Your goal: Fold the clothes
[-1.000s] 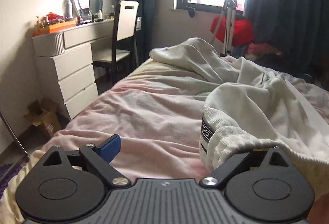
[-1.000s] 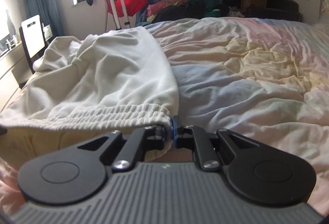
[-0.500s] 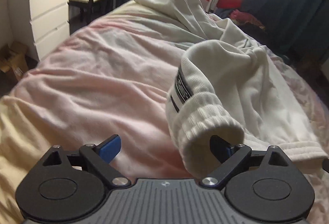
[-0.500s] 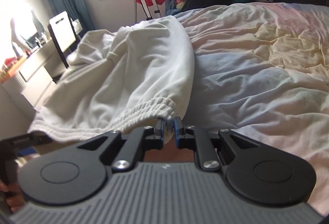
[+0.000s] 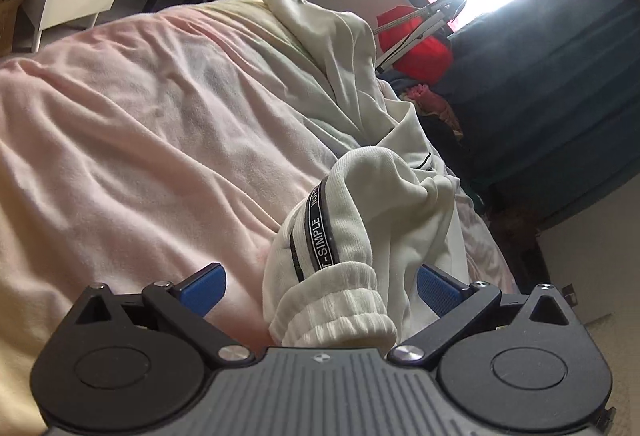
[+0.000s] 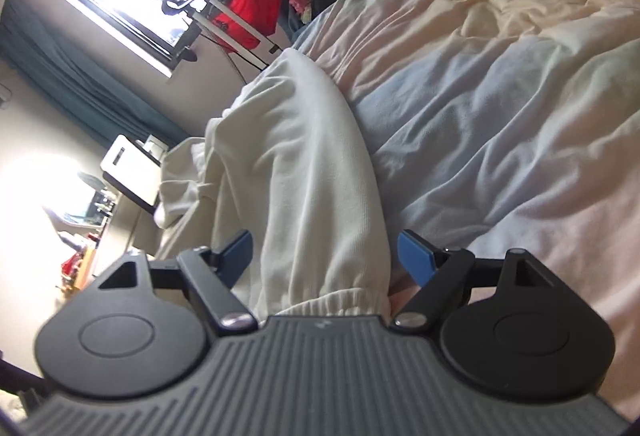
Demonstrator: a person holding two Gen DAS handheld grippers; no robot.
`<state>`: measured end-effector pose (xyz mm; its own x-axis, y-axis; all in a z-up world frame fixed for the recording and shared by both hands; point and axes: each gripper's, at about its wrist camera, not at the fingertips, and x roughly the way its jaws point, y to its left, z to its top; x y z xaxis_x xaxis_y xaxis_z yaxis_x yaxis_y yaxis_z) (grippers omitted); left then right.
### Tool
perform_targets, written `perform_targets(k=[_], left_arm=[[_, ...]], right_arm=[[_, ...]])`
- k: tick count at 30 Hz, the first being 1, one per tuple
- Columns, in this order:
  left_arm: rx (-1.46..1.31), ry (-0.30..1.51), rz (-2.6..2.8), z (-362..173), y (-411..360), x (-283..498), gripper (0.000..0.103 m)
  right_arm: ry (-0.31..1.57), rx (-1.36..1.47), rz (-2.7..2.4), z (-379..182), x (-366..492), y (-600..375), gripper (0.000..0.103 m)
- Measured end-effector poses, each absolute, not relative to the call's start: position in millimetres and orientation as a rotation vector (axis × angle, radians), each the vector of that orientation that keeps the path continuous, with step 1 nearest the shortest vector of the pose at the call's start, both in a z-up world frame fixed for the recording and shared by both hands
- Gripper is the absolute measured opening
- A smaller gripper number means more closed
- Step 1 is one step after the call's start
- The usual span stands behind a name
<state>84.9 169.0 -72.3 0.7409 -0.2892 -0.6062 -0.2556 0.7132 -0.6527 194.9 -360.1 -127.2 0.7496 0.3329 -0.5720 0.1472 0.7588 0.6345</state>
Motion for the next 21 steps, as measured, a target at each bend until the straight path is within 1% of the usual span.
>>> perform_targets(k=[1,3,4,5,6,7,8,9,10,11,15,18,21], left_arm=[[-0.794,0.772,-0.015,-77,168,92,0.1],[-0.785,0.801,0.0,-86,165,104,0.091],[-0.774,0.812,0.019,-91,165,108,0.088],[-0.767,0.817,0.038,-94,164,112,0.082],[-0.766,0.811,0.057,-96,165,116,0.066],[-0.765,0.805,0.075,-97,165,119,0.054],[-0.766,0.796,0.091,-97,166,122,0.041],[-0.769,0.781,0.102,-93,168,126,0.035],[-0.773,0.766,0.107,-88,170,129,0.031],[-0.776,0.749,0.101,-80,173,133,0.023],[-0.695,0.635,0.077,-25,192,152,0.02],[-0.593,0.556,0.05,26,215,177,0.018],[-0.497,0.508,0.071,69,245,203,0.018]], right_arm=[[0.757,0.686,0.108,-135,203,-354,0.08],[0.81,0.65,0.12,-151,216,-344,0.064],[0.836,0.649,0.138,-159,220,-340,0.061],[0.846,0.652,0.145,-164,221,-337,0.052],[0.852,0.656,0.149,-169,221,-334,0.039],[0.841,0.676,0.16,-169,218,-332,0.033],[0.827,0.7,0.171,-167,215,-331,0.029],[0.817,0.723,0.186,-165,212,-331,0.026],[0.806,0.754,0.208,-161,207,-331,0.025],[0.795,0.788,0.23,-156,203,-331,0.024],[0.809,0.898,0.3,-147,189,-312,0.02],[0.8,0.897,0.397,-133,183,-267,0.019],[0.791,0.974,0.483,-125,185,-215,0.018]])
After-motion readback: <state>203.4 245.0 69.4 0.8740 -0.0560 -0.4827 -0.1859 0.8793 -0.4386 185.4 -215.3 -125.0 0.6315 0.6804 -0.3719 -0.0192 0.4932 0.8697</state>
